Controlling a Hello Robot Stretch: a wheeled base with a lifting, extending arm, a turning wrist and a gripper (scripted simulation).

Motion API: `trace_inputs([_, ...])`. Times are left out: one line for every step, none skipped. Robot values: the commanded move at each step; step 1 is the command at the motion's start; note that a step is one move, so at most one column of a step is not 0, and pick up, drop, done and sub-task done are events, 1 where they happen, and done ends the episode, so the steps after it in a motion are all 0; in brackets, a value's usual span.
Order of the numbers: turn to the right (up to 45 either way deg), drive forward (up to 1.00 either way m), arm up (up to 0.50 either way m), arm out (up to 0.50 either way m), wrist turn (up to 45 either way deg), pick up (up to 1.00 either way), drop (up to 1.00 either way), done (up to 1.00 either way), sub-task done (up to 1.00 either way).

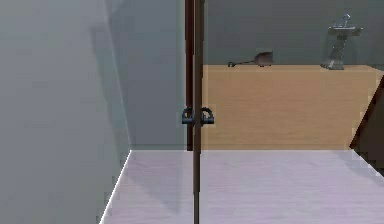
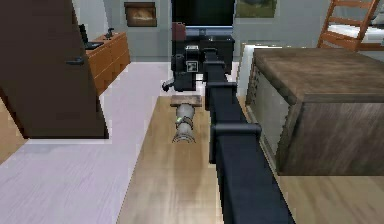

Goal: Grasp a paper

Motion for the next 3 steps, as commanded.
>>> trace_inputs([0.0, 0.00, -0.30, 0.00, 0.0, 0.00, 0.00, 0.00, 0.00])
trace_inputs([0.0, 0.00, 0.00, 0.00, 0.0, 1.00, 0.00, 0.00, 0.00])
trace_inputs([0.0, 0.00, 0.10, 0.00, 0.0, 0.00, 0.00, 0.00, 0.00])
